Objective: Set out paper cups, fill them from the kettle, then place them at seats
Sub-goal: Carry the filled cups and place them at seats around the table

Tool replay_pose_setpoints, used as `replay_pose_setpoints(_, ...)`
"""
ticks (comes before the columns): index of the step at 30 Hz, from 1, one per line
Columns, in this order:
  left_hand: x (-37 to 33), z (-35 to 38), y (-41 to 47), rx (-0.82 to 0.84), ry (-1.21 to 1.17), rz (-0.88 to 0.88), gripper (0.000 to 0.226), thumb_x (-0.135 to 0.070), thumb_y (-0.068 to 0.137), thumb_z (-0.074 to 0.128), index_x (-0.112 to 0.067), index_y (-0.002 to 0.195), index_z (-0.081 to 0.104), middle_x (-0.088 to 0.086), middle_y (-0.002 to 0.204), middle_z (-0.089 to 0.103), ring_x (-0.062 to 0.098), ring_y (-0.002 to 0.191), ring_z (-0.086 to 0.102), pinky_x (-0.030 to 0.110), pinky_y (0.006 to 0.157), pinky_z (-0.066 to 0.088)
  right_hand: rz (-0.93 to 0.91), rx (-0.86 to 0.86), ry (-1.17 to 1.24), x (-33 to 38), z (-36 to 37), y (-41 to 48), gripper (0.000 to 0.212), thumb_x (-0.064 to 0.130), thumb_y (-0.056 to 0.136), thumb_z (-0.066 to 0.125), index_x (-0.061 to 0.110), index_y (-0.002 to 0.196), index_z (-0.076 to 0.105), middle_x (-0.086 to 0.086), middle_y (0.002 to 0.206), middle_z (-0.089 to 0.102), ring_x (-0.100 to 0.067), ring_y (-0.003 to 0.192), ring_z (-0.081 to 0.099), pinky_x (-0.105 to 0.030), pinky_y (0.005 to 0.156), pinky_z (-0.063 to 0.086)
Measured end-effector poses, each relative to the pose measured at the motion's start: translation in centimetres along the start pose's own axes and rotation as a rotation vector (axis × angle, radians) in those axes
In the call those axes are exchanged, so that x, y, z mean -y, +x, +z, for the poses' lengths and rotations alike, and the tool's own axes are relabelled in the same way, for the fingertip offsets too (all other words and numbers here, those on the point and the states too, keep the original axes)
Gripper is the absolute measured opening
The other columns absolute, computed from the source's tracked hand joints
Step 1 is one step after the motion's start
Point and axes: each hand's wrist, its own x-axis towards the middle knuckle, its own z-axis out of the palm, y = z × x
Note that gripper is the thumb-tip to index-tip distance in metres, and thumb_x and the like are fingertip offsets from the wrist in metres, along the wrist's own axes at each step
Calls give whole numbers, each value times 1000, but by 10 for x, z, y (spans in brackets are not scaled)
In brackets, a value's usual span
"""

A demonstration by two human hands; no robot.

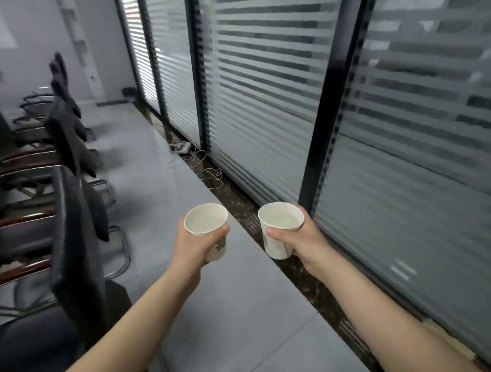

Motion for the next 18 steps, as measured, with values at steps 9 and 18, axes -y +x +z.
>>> replay_pose_setpoints(9,2,27,138,-212,76,86,80,-42,46,83,-14,115,54,3,94,63,14,82,60,31,56,48,24,211,19,-1,-4,187,63,21,52,84,15,110,60,0,97,69,-16,92,63,-39,85,51)
replay_pose_setpoints(18,10,-6,298,-381,68,156,85,-41,45,81,-8,118,53,8,99,62,17,86,59,35,67,51,54,236,55,-17,42,366,83,33,42,85,16,118,56,-8,113,67,-22,101,64,-45,83,52)
